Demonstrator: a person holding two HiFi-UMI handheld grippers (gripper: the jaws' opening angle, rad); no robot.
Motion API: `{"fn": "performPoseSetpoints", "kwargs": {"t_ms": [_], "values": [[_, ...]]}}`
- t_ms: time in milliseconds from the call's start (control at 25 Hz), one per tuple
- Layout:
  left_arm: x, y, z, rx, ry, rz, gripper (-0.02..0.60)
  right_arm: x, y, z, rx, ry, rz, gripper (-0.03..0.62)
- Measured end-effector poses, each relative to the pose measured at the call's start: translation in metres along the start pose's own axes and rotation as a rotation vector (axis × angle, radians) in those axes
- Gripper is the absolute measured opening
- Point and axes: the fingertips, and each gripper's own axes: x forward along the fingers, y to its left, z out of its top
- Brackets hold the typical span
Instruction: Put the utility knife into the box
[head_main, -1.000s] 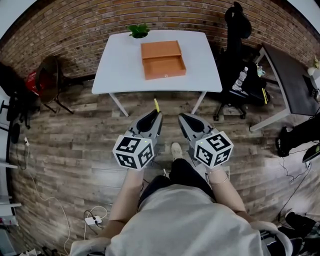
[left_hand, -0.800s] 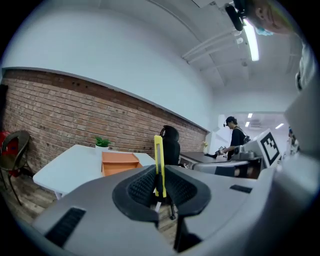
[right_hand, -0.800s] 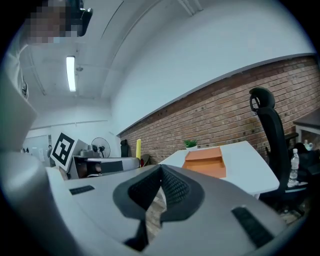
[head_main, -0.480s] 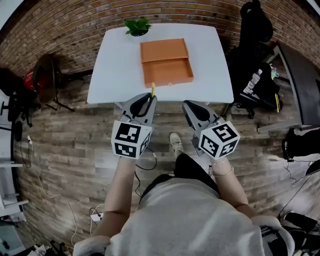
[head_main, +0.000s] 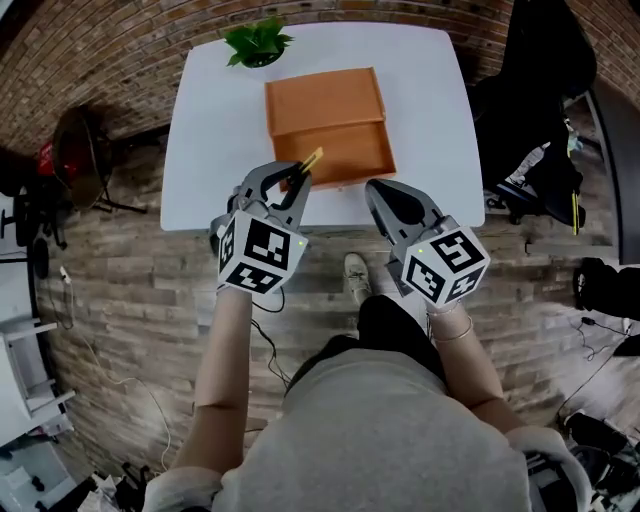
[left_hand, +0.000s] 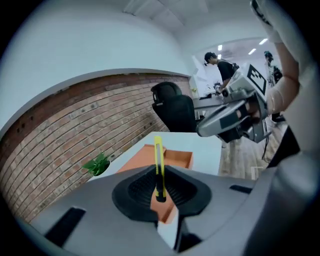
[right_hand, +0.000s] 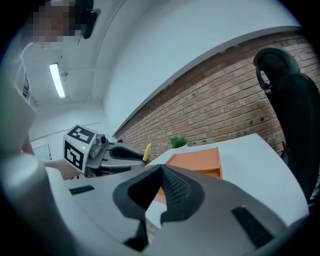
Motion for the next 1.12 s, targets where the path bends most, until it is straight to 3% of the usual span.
{"fn": "performPoseSetpoints", "kwargs": {"t_ms": [360,760,1120], "values": [[0.085,0.002,-0.035,0.261,0.188,-0.136,0.052,0.036,-0.041,-0.024,0.071,0.053,0.006,-0.002],[0.151,-0.013,-0.07,0.39,0.317,-0.282,0.052,0.048,-0.071,-0.04,0.128,0.081,-0.011,-0.002],[0.178,-0.024,-0.091,0.457,0.456,-0.355,0.052,0.055,-0.088,-0.036,0.149,0.067,-0.028,-0.002]]}}
